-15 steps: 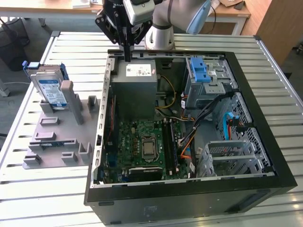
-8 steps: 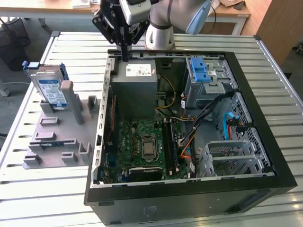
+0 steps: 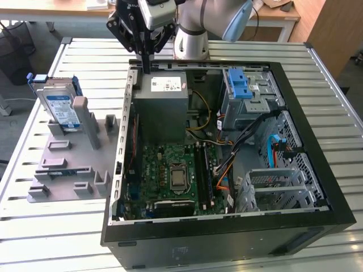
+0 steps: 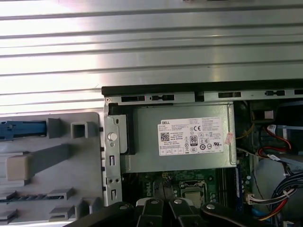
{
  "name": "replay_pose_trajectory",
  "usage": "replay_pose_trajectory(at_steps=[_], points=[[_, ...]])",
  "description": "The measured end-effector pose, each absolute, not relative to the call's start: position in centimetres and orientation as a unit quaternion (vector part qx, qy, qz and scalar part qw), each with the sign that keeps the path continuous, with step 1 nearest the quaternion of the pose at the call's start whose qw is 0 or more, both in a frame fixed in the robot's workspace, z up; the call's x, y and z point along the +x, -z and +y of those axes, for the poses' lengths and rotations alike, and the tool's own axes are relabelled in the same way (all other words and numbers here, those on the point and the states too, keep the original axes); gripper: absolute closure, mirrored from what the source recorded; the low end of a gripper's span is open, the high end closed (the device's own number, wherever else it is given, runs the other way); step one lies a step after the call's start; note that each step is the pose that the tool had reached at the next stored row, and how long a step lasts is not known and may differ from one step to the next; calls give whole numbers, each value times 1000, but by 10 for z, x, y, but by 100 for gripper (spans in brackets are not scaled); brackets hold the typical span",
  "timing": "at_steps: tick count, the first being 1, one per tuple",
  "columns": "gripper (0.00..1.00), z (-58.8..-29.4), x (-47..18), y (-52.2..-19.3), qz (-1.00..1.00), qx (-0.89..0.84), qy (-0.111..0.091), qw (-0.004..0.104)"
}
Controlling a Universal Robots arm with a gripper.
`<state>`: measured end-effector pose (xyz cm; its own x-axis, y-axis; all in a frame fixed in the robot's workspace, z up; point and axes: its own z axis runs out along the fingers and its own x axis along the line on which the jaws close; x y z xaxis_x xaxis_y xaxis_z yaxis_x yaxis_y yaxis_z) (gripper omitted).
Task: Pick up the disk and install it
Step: 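Reach for the disk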
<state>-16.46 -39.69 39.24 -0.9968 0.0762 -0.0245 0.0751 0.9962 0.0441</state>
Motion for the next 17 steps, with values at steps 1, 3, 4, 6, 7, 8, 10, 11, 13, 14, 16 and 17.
replay_pose_trajectory(at_steps=[1,3,4,6,7,8,10,11,13,14,16,17], points=[[89,-397,-165,-392,999,38,-22,13],[89,-397,-167,-392,999,38,-22,13],[89,-396,-168,-392,999,38,-22,13],[89,-396,-170,-392,999,38,-22,13],[89,-396,-171,-392,999,38,-22,13],[89,-396,-171,-392,999,38,-22,13],[89,-396,-173,-392,999,38,-22,13],[89,-396,-174,-392,999,38,-22,13],[89,-395,-176,-392,999,38,-22,13],[89,-395,-177,-392,999,38,-22,13],[89,-395,-179,-392,999,38,-22,13],[89,-395,-180,-392,999,38,-22,13]])
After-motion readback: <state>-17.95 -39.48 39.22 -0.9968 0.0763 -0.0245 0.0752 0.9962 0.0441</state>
